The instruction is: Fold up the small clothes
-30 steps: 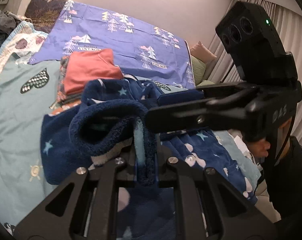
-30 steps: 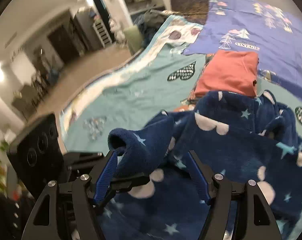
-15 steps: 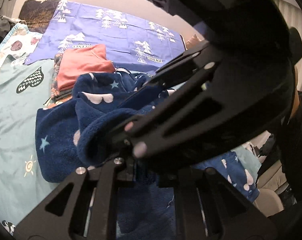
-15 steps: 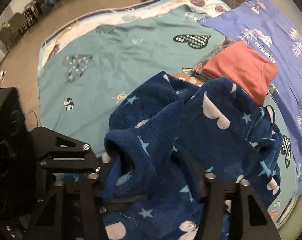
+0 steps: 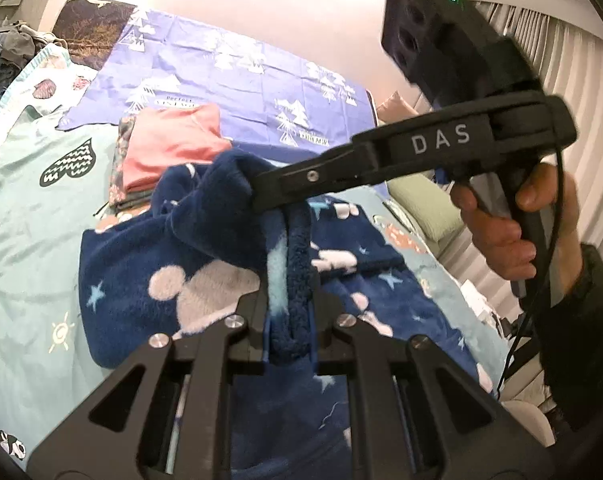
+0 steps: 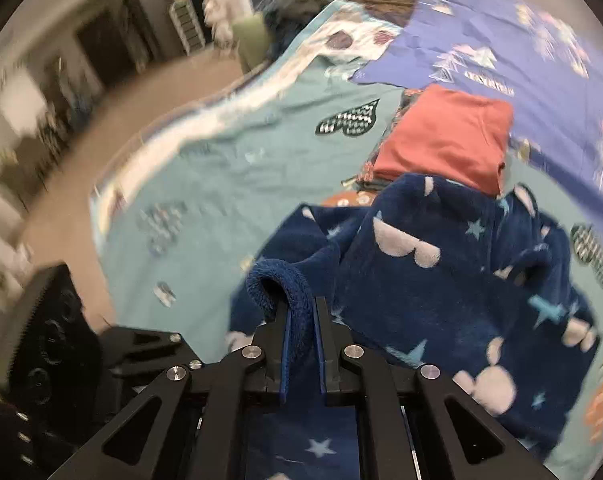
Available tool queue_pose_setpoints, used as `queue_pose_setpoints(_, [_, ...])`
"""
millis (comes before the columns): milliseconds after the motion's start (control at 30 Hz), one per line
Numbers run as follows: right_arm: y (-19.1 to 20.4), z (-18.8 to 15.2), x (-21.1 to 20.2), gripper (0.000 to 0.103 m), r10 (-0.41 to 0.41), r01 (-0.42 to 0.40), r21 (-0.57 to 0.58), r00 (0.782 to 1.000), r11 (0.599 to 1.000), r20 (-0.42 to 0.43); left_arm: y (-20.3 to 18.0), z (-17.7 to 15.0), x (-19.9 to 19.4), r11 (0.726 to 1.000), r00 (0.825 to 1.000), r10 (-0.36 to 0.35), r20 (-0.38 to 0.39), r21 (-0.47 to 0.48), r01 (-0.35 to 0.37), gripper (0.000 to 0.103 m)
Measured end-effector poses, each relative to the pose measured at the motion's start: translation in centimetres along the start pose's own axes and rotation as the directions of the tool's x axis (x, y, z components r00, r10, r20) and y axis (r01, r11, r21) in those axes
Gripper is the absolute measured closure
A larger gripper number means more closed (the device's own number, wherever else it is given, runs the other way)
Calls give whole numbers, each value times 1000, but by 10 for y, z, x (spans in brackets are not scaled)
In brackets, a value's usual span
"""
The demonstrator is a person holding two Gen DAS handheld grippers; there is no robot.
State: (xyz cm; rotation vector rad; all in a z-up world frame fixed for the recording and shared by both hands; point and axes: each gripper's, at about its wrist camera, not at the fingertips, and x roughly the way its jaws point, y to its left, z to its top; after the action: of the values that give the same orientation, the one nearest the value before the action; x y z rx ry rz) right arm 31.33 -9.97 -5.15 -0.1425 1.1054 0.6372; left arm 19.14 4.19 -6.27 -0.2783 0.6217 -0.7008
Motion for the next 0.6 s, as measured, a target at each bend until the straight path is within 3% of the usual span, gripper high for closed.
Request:
queue_pose_setpoints(133, [-25,-2,-4,87,75,-75,120,997,990,4,-5,3,1,1000,1000,-8,10,3,8,89])
queue_pose_setpoints(200, [-36,-6,-2,57,92,-91,177,996,980,0,-7,2,4,1000,1000,-9,8,6,9,89])
queue_pose_setpoints(300, [-48,-13,-4,37,147,-149,230,989,962,24,-11,0,10,1000,1000,-10,-4,19,10,89])
queue_pose_setpoints(400, [-42,-19,-6,33,144,-140,195,990,971,-6,-18,-1,17,999,1000,0,-20,46,1,89])
queue_pose_setpoints(600, [-19,-19,7,34,-14,18,75,998,997,-62,-27,0,20,999,1000,-19,-17,48,20,89])
